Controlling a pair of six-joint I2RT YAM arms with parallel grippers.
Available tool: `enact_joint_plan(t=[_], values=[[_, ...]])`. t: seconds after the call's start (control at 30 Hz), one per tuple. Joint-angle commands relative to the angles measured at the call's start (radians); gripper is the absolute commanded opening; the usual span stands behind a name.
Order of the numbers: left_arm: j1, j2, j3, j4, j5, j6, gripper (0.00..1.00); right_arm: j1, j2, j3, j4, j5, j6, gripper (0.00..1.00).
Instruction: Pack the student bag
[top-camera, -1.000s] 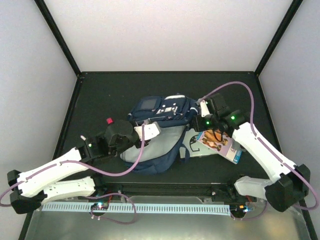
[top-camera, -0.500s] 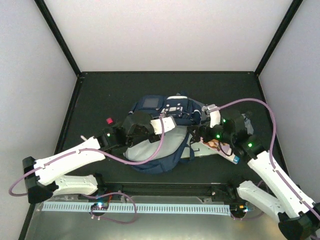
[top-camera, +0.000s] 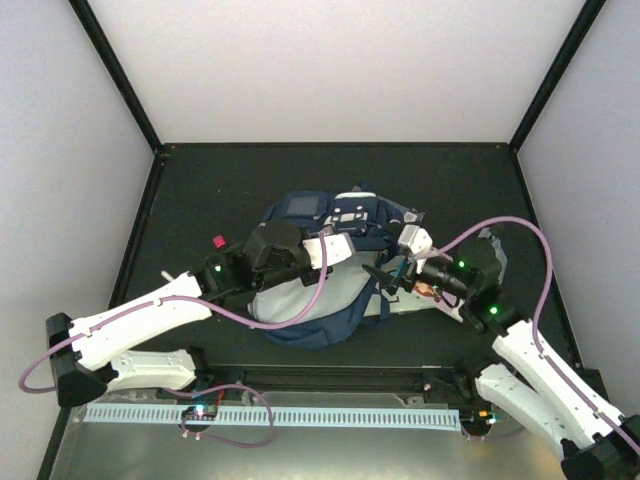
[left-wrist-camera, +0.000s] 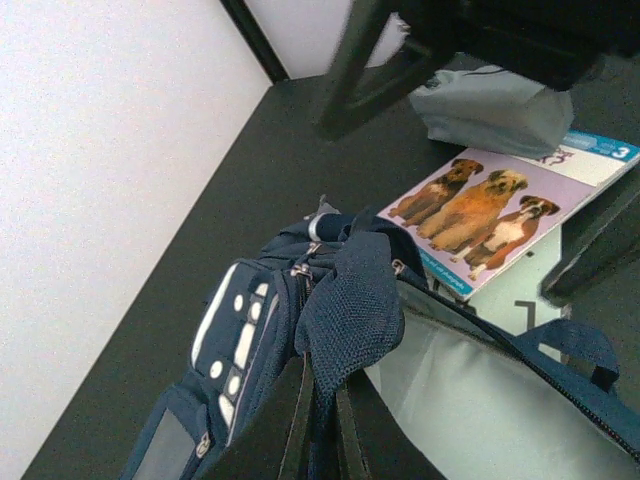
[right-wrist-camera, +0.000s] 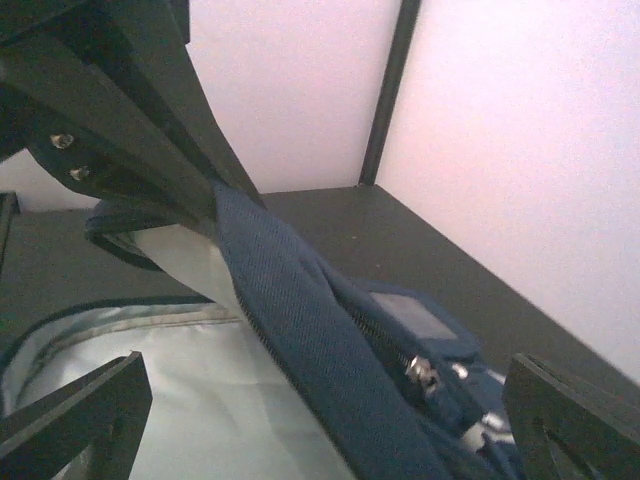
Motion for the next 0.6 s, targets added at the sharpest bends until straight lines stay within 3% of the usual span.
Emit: enact_joint_plan(t=[0.0, 0.1, 0.17, 0.47, 0.5, 0.57], values=[[-0.001, -0.016, 0.038, 0.137, 0.093, -0.011, 0.01, 0.013, 0.067, 0.058, 0.059, -0.069, -0.259, 0.99], [-0.001, -0.022, 0.039, 0.129, 0.118, 0.001, 0.02, 0.014, 0.135, 0.092, 0.051, -0.095, -0.307, 1.0], [-0.001, -0.028, 0.039, 0.123, 0.117, 0.002, 0.02, 0.014, 0.186, 0.124, 0.025, -0.12, -0.329, 0.94], [-0.001, -0.046, 0.031, 0.091, 0.147, 0.003, 0.03, 0.014, 0.26, 0.166, -0.05, -0.163, -0.435, 0.36], [-0.001, -0.05, 0.028, 0.093, 0.145, -0.003, 0.1, 0.015, 0.262, 0.172, -0.059, -0.154, -0.434, 0.29], [0.0, -0.064, 0.019, 0.097, 0.13, -0.018, 0.27, 0.014, 0.261, 0.178, -0.063, -0.139, -0.419, 0.24]])
